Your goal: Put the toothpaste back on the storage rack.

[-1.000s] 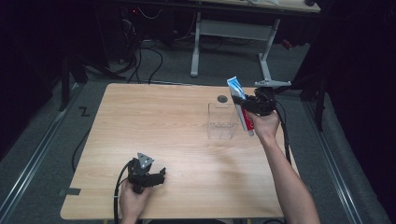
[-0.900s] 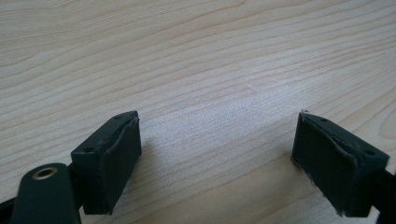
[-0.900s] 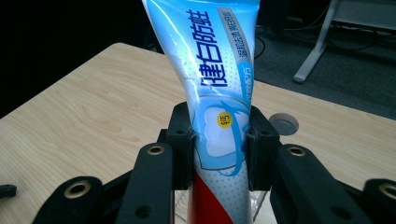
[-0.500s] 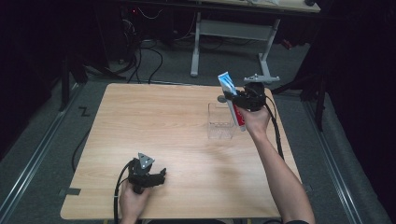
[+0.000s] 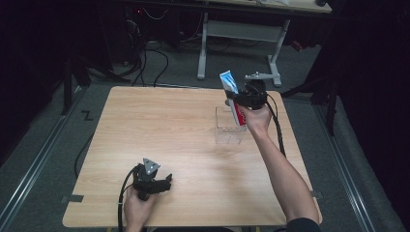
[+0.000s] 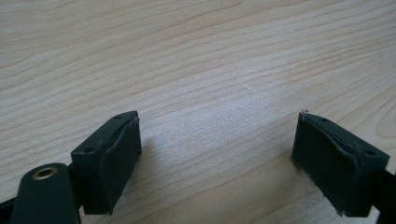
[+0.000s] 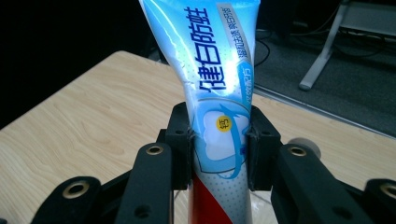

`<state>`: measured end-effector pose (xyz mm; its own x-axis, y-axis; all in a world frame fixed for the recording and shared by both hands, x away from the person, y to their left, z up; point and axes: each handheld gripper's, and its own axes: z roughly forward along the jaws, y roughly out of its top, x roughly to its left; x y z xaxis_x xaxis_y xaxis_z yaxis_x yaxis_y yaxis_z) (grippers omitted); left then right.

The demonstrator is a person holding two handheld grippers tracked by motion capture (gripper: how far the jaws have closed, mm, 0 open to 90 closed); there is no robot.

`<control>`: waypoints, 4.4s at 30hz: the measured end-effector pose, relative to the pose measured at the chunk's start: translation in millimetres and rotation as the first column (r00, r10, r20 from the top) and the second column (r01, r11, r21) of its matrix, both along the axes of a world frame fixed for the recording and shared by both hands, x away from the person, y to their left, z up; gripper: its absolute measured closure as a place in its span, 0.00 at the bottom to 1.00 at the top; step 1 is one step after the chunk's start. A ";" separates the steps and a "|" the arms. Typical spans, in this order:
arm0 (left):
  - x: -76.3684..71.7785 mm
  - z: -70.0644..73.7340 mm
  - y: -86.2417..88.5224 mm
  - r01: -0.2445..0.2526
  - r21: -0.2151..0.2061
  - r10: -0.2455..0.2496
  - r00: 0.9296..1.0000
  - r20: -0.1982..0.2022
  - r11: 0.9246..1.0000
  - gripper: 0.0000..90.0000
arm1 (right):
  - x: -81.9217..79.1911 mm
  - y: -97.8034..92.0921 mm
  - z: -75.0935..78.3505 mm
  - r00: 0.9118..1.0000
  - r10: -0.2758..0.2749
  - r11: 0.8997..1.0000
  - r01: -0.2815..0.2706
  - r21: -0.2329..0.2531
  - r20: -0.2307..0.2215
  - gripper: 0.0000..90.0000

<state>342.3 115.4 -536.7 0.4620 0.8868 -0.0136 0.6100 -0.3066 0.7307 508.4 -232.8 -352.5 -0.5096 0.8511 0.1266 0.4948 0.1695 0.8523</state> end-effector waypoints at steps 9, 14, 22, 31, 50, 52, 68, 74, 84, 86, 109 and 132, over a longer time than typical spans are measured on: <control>-0.1 0.1 0.1 0.001 0.002 -0.001 1.000 0.000 1.000 0.18 | 5.4 2.3 -3.7 1.000 -0.009 1.000 0.009 -0.019 0.020 0.75; -0.2 0.1 0.2 0.001 0.002 -0.001 1.000 -0.001 1.000 0.18 | 8.8 -0.8 -8.6 0.999 -0.030 1.000 0.030 -0.005 0.019 0.75; -0.7 0.2 0.5 0.004 0.003 -0.003 1.000 -0.002 1.000 0.18 | 11.9 1.3 -15.6 0.999 -0.049 0.999 0.049 -0.017 0.023 0.75; -0.7 0.2 0.6 0.004 0.003 -0.004 1.000 -0.001 1.000 0.18 | 10.9 -2.6 -26.0 0.998 -0.056 0.998 0.056 -0.037 0.009 0.75; -0.8 0.3 1.0 0.007 0.002 -0.007 1.000 -0.002 1.000 0.18 | 6.7 -16.0 -38.1 0.996 -0.076 0.997 0.075 -0.036 -0.043 0.74; -0.8 0.2 0.9 0.006 0.001 -0.006 1.000 -0.002 1.000 0.18 | 5.5 -17.1 -38.0 0.996 -0.075 0.997 0.074 -0.033 -0.041 0.74; -1.0 0.2 0.7 0.003 -0.003 -0.003 1.000 -0.003 1.000 0.18 | 0.2 -20.7 -40.8 0.995 -0.073 0.996 0.069 -0.053 -0.071 0.74; -0.2 0.2 0.4 -0.001 0.000 0.001 1.000 -0.002 1.000 0.18 | 1.1 -26.0 -40.5 0.994 -0.065 0.998 0.063 -0.027 -0.092 0.74; 0.1 0.1 0.5 -0.005 -0.002 0.005 1.000 -0.002 1.000 0.18 | -1.5 -16.6 -46.9 0.994 -0.068 0.995 0.061 -0.077 -0.088 0.74; 0.1 0.1 0.5 -0.005 -0.001 0.005 1.000 -0.002 1.000 0.18 | -1.6 -17.0 -47.7 0.994 -0.068 0.995 0.062 -0.076 -0.089 0.74; 0.2 0.2 0.3 -0.003 0.000 0.003 1.000 -0.002 1.000 0.18 | -11.6 -23.9 -67.0 0.989 -0.099 0.992 0.091 -0.086 -0.106 0.73; 0.3 0.2 0.3 -0.003 -0.001 0.003 1.000 -0.002 1.000 0.18 | -16.9 -27.4 -69.7 0.984 -0.157 0.975 0.141 -0.173 -0.088 0.66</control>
